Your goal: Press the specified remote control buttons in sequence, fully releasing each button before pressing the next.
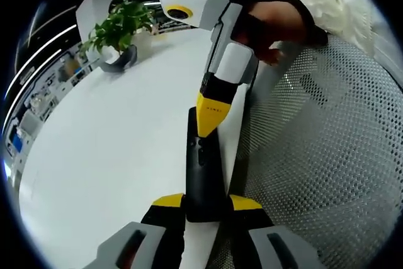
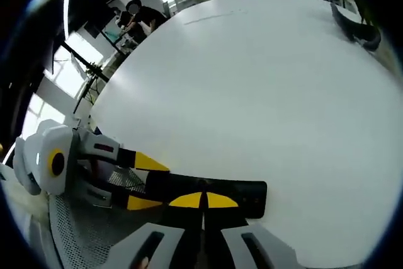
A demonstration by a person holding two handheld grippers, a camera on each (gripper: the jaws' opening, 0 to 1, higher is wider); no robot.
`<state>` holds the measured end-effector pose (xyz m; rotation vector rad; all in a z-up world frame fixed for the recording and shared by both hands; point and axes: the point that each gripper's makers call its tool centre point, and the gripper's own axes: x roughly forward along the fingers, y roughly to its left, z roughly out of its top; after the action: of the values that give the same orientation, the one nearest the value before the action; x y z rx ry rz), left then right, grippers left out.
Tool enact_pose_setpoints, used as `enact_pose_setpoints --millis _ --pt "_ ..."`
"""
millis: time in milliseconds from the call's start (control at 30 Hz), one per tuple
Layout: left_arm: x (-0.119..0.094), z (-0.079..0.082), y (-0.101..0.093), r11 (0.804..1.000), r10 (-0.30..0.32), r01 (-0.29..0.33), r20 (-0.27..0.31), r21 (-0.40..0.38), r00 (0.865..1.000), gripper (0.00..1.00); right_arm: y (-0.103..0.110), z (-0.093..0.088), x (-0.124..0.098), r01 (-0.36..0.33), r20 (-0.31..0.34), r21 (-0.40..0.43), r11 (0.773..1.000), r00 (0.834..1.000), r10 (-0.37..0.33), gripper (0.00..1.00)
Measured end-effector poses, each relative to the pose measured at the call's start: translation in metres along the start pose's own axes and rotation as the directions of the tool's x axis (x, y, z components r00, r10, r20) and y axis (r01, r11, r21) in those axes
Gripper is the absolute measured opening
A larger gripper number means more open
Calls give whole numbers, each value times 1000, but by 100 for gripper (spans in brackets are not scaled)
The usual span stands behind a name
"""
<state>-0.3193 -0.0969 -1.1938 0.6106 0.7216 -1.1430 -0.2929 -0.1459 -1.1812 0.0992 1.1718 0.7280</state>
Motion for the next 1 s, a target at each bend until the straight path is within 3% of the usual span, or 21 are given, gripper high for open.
enact_pose_setpoints --millis 367,600,700,767,1000 --pt "0 0 0 1000 -3 3 4 13 1000 25 2 0 0 17 0 -51 999 1000 -17 0" --pt "0 0 -1 1000 -3 3 3 15 1000 25 0 -1 -2 5 -3 7 1000 1000 -5 0" --pt "0 0 -1 1000 -3 3 3 15 1000 25 -3 -2 -4 34 -13 -13 999 999 -34 0" --pt "0 0 -1 1000 -3 3 4 15 1000 25 -10 0 -9 94 -15 -38 995 995 -94 0" --pt "0 0 -1 1000 -2 2 3 16 1000 25 -11 -5 -13 103 -50 19 995 994 -102 0"
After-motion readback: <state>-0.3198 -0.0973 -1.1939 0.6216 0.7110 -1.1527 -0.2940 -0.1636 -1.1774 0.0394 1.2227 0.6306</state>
